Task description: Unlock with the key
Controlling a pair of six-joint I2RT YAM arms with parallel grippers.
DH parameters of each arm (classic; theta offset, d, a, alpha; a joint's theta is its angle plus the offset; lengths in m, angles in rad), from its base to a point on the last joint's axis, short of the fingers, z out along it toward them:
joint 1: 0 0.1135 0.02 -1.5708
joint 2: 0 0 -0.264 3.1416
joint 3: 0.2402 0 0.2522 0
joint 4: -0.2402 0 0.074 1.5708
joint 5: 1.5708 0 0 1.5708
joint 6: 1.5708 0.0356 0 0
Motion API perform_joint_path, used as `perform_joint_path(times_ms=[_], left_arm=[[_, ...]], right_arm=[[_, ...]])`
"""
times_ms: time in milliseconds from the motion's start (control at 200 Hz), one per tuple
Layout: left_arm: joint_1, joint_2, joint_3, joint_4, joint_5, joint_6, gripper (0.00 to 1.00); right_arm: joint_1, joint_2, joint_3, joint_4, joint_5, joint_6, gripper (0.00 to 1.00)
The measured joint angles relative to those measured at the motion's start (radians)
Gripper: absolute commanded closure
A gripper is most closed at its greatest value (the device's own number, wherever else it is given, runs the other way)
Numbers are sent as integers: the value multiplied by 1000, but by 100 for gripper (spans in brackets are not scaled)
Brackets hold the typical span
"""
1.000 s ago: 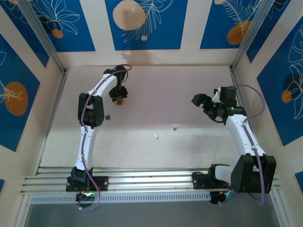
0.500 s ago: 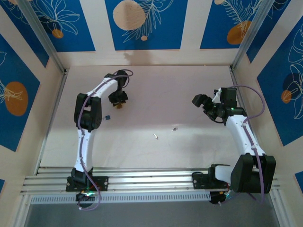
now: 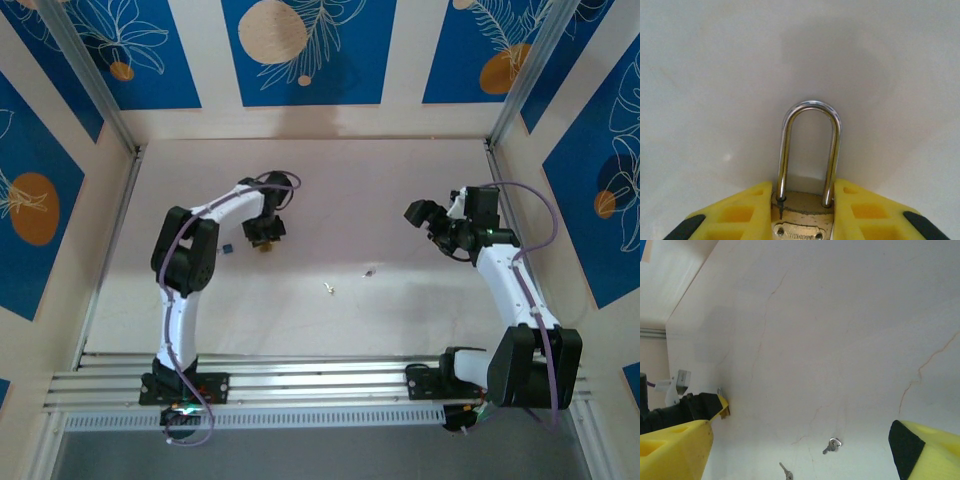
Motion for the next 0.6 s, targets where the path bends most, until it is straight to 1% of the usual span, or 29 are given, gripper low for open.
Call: perform_joint_path(times_ms=[145,310,340,390,555,600], left_arm=[[-82,-69,-108,36,11,-72,70],[-166,-123,-192,66,58,-160,68],[-180,-127,-198,68,65,-176,66],[-195,-129,-202,70,78,-193,65],[-201,-129,-205,76,86,-232,51],[-201,-129,-206,84,93,-238,51]], right_arm=[[30,-4,-24,-4,2,2,9],[119,-13,-37,-13,39,-1,9],[135,-13,-38,-14,45,-2,9],[156,-13,-43,-16,53,-2,9],[192,-13,-50,-37,81,-1,9],[197,-13,-50,-43,90,-2,9]])
